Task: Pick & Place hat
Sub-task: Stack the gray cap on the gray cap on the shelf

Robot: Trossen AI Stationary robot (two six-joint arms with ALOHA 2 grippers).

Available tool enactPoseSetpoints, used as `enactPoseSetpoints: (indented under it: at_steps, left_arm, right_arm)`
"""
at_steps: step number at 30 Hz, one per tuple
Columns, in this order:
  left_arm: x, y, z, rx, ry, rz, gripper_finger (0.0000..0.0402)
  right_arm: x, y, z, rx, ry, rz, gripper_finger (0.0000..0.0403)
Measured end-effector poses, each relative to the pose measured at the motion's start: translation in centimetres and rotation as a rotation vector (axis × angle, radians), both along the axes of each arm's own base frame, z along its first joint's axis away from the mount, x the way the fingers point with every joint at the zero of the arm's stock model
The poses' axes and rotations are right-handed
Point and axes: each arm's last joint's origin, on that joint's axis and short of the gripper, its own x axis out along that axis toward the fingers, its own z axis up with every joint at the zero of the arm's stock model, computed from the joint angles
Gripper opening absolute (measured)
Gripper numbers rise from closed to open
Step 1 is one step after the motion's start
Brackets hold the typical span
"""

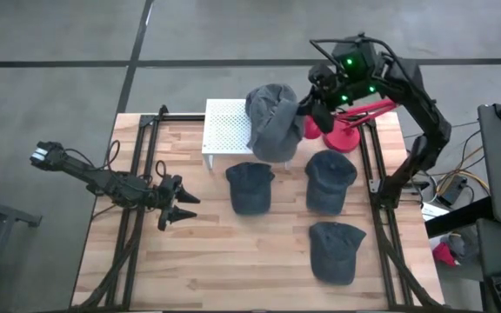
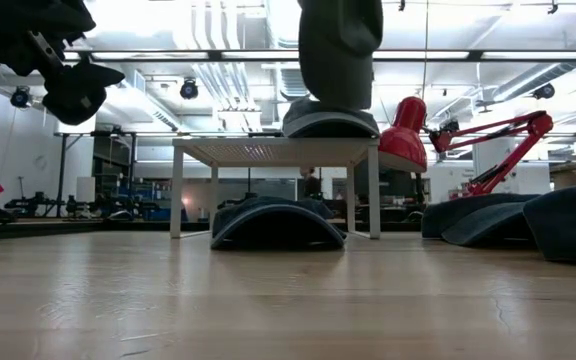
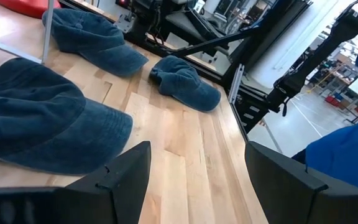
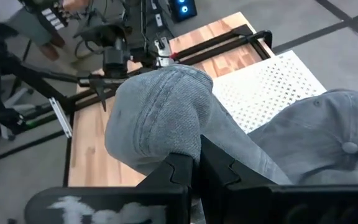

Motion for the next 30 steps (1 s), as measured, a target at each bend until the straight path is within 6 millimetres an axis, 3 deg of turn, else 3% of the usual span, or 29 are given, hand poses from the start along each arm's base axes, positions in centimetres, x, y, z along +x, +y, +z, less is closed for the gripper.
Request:
enactPoseSetpoints:
  at_steps: [15, 22, 30]
  left_arm:
    - [0.0, 0.0, 0.0, 0.03, -0.004, -0.003, 0.0262]
    - [0.0, 0.0, 0.0, 0.029, -0.004, -0.003, 0.0262]
    - [0.0, 0.0, 0.0, 0.029, -0.004, -0.003, 0.0262]
  right_arm:
    - [-0.7, 0.2, 1.1, 0.267, -0.048, -0.178, 0.0008]
    - [-0.8, 0.5, 1.0, 0.429, -0.034, -0.157, 0.0008]
    - [-0.9, -0.6, 0.8, 0.47, -0.034, -0.226, 0.0008]
